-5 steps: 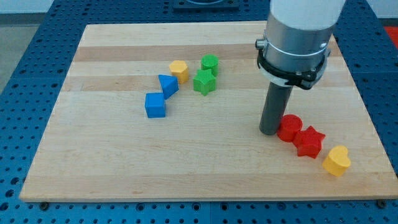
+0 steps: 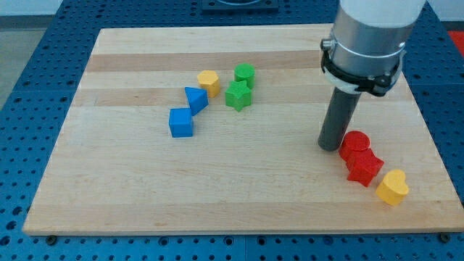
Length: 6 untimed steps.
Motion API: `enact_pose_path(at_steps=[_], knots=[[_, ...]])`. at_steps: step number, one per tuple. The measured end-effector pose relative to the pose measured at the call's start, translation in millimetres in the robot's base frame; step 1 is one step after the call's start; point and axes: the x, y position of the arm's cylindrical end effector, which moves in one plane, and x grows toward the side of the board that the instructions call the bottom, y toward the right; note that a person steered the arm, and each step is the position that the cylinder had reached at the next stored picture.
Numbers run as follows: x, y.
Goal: Point your arm closer to the red circle
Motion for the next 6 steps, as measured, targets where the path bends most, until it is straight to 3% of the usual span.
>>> enact_pose_path(at_steps=[1,3,5,6], knots=[[-27,-2],[-121,-12],[-188,-85],[-195,-137]])
